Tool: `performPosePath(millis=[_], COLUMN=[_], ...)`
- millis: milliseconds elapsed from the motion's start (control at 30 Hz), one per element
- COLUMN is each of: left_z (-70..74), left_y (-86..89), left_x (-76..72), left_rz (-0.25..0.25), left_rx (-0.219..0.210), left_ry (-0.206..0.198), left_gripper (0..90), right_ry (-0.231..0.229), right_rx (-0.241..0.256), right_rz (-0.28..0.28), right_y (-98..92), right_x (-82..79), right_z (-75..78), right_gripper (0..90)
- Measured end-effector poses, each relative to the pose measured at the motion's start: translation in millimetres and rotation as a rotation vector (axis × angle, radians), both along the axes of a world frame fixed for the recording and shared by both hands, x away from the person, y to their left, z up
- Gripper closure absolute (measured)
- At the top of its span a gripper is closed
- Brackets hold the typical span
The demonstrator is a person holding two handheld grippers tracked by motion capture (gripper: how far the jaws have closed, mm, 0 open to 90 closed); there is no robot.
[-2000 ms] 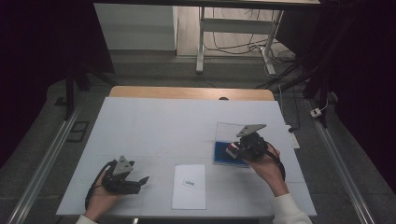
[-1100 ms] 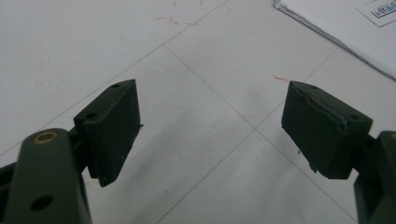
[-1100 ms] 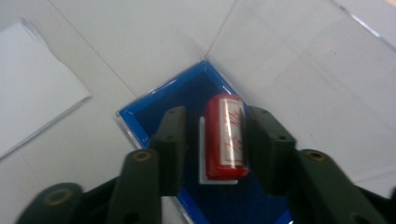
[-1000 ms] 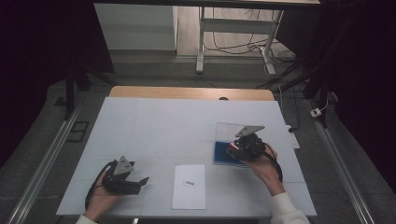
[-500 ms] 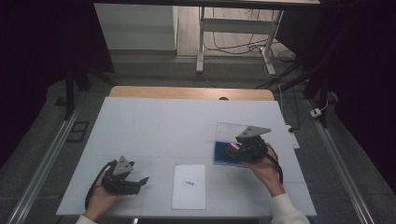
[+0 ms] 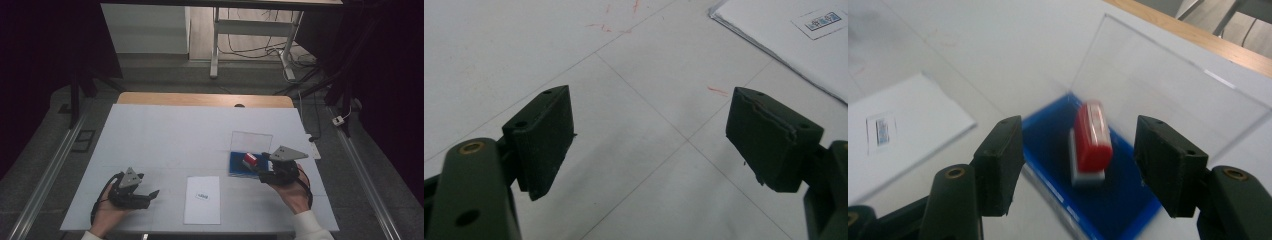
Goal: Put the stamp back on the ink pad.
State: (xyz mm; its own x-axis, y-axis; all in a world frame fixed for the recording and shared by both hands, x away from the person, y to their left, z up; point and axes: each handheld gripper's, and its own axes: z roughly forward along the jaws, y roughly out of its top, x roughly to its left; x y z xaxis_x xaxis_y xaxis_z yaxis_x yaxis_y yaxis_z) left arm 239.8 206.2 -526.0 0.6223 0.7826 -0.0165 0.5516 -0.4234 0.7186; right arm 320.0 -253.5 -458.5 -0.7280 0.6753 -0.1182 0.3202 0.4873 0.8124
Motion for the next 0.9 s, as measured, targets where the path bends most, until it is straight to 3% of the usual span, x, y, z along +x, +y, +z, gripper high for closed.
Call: performPosePath(millis=[200, 400, 700, 900], left_z=[-0.1, -0.2, -0.9, -1.3], left_y=[0.2, -0.5, -3.0, -2.8], left_x=[-3.1, -5.5, -6.6, -6.1], left_rz=[-0.007, -0.009, -0.012, -0.011], left_rx=[-0.002, -0.008, -0.001, 0.002], left_ry=[0.004, 0.005, 0.007, 0.008], left_gripper=[19.3, 19.3, 19.3, 19.4], right_ry=[0.005, 0.046, 0.093, 0.085], right_rx=[-0.004, 0.015, 0.059, 0.050], right_rz=[-0.016, -0.021, -0.032, -0.041], right_y=[-23.6, -45.6, -61.8, -62.8], right_x=[-22.9, -37.1, -34.0, -33.4], right_z=[-13.4, -31.9, -48.9, -49.3], right_gripper=[36.1, 36.0, 36.3, 36.5])
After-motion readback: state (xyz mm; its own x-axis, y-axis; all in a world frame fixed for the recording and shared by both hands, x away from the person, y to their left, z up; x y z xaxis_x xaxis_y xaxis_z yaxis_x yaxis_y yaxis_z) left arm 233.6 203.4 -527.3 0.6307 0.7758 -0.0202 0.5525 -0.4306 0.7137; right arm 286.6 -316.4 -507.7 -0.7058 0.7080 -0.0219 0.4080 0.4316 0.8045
